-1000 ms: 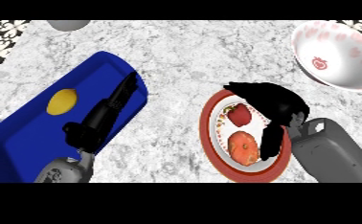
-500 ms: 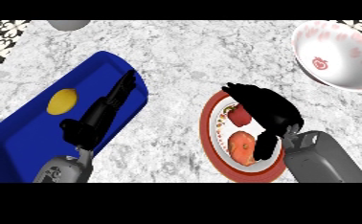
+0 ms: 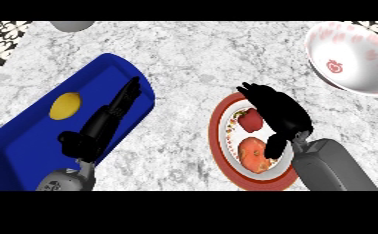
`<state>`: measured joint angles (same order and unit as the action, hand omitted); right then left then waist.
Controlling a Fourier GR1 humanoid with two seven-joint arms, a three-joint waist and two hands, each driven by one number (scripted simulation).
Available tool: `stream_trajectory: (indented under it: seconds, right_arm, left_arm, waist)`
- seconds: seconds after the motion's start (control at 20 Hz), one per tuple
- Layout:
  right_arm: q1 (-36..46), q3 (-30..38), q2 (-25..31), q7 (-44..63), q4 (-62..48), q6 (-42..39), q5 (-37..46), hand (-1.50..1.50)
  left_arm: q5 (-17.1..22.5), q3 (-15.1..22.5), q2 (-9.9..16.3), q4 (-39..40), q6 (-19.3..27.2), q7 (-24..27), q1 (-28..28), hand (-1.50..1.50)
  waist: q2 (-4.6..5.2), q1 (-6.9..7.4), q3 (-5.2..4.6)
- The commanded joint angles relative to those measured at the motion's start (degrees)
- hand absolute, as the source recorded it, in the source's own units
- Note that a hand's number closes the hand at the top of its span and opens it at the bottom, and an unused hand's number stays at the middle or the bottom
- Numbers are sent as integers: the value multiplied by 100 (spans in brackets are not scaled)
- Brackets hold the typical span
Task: Pick the bell pepper from the plate and place it in the bowl
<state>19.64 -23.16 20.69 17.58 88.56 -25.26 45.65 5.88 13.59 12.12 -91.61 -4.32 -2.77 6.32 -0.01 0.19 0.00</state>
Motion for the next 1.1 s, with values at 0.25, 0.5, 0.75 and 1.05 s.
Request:
stream_trajectory:
  seconds: [0.25, 0.5, 0.75, 1.05]
  right_arm:
    - [370, 352, -582, -546, -1398, 306, 615, -150]
    - [222, 614, -529, -808, -1216, 71, 748, -150]
    - [275, 539, -912, -1092, -1973, 617, 1073, -150]
    - [-74, 620, -711, -1700, -1285, 1067, 1184, 150]
  left_arm:
    - [-174, -260, -213, 2, -208, -95, 85, 0]
    - [-436, -125, -480, -298, -135, -332, -154, 0]
    - [-495, -372, -457, 272, -351, 151, -10, 0]
    - [-442, -395, -462, -233, -415, -397, 22, 0]
  waist:
    - [7, 19, 1]
    - [0, 1, 1]
    - [8, 7, 0]
    - [-3, -14, 1]
